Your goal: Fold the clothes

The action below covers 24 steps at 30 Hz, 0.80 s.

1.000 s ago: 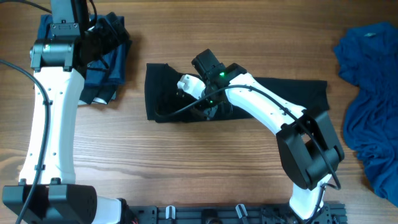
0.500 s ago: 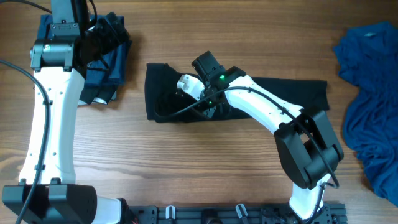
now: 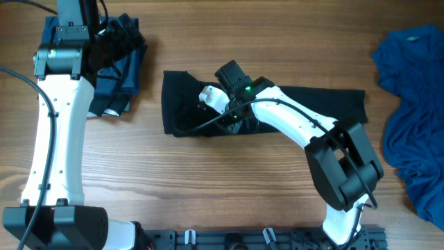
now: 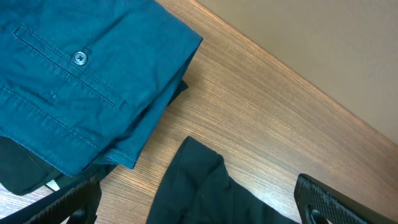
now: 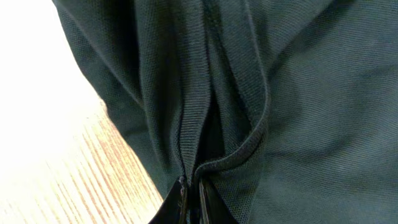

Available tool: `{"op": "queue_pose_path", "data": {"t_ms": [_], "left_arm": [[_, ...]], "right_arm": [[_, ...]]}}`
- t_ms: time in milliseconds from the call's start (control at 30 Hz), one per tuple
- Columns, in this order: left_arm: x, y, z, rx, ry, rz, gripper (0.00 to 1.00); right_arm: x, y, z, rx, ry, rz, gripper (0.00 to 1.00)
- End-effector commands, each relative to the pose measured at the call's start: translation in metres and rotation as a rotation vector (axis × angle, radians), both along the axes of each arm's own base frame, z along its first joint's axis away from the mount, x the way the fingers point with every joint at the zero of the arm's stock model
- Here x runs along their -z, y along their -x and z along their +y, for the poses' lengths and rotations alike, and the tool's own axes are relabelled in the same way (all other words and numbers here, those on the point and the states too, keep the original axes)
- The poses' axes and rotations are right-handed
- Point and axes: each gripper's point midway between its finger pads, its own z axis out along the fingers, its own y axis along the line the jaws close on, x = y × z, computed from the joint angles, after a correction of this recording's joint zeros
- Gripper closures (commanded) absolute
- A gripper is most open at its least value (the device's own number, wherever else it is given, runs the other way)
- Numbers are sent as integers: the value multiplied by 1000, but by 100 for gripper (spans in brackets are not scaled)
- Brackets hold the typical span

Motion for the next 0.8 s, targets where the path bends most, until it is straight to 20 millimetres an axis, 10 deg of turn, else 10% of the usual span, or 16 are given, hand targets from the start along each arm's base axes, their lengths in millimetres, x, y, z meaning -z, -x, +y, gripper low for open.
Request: {"op": "queue_pose_path", "data": {"t_ms": [0, 533, 633, 767], "left_arm": [[3, -1, 0, 4, 6, 6, 0], [3, -1, 0, 4, 6, 6, 0], [3, -1, 0, 4, 6, 6, 0], [3, -1, 0, 4, 6, 6, 0]], "right_arm": [[1, -11, -3, 30, 31, -28, 96], [-1, -38, -26, 116, 163, -149, 89], [-3, -39, -17, 147, 113, -139, 32], [-25, -53, -8, 250, 49, -164, 24]]}}
